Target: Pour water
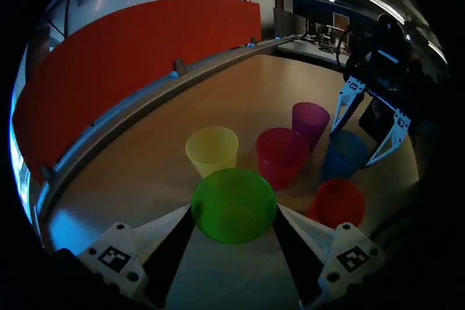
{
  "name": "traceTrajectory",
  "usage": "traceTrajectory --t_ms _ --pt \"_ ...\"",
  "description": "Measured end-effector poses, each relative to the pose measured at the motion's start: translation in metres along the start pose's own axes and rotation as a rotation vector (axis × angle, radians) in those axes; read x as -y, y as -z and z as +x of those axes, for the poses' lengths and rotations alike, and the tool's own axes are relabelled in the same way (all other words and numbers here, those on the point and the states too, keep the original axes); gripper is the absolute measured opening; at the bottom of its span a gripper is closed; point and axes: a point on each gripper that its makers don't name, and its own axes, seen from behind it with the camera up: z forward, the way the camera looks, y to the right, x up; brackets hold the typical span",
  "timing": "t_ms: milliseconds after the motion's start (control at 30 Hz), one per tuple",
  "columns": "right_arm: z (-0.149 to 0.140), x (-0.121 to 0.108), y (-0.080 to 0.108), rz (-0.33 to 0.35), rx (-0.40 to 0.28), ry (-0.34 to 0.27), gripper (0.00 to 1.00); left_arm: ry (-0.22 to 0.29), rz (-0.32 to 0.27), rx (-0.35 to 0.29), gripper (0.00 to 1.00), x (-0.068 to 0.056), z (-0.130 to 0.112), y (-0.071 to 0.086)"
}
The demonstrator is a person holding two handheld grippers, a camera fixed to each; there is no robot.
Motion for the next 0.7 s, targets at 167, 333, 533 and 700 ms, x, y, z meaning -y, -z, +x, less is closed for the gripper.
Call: traceTrajectory --t_ms 167,333,533,700 --pt "0.002 0.000 -0.008 -0.004 -0.005 0.008 1.00 0.002 0.007 -0.005 0.87 0.000 0.001 0.006" --pt "0.003 -0.001 -0.014 -0.011 -0.008 0.016 1.00 0.003 0.017 -0.010 0.87 0.002 0.001 0.013" --pt "0.003 0.001 -0.018 -0.002 -0.014 0.023 0.90 0.010 0.021 -0.017 0.87 0.002 0.000 0.019" --pt "0.002 0.002 -0.018 -0.006 -0.017 0.020 0.89 0.017 0.023 -0.025 0.87 0.000 0.000 0.022"
